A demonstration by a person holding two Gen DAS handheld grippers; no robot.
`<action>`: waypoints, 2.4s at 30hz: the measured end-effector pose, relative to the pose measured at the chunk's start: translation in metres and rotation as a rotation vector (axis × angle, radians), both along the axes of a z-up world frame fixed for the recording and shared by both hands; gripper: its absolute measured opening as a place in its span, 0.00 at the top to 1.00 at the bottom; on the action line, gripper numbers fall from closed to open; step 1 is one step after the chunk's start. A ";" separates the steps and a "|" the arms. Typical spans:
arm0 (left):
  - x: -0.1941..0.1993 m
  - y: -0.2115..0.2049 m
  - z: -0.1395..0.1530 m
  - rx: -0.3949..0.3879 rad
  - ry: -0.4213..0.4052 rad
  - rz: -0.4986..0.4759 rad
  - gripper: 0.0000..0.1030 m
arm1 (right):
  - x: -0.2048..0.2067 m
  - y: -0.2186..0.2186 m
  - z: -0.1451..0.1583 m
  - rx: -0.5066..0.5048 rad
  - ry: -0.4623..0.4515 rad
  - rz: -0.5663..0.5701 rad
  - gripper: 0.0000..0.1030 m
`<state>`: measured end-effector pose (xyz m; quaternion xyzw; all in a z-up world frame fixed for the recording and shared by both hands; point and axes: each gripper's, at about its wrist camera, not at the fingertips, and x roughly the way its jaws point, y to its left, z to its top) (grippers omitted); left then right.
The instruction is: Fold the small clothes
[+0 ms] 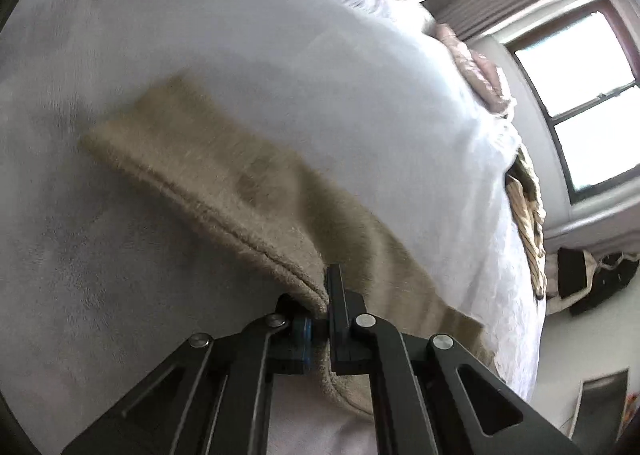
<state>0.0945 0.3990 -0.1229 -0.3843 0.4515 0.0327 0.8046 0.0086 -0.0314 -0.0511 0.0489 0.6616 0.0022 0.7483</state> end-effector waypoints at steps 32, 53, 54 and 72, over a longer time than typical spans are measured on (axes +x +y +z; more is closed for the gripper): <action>-0.043 -0.391 0.079 0.560 -0.181 -0.804 0.03 | -0.062 -0.180 -0.013 0.017 -0.021 -0.340 0.00; 0.006 -0.225 0.044 0.598 0.081 -0.493 0.03 | 0.126 -0.082 -0.046 -0.101 -0.253 0.076 0.94; 0.007 -0.228 0.044 0.605 0.073 -0.501 0.03 | 0.117 -0.110 -0.036 0.000 -0.300 -0.038 0.94; 0.034 -0.291 0.004 0.701 0.151 -0.618 0.03 | 0.048 -0.283 -0.075 0.517 -0.267 -0.712 0.87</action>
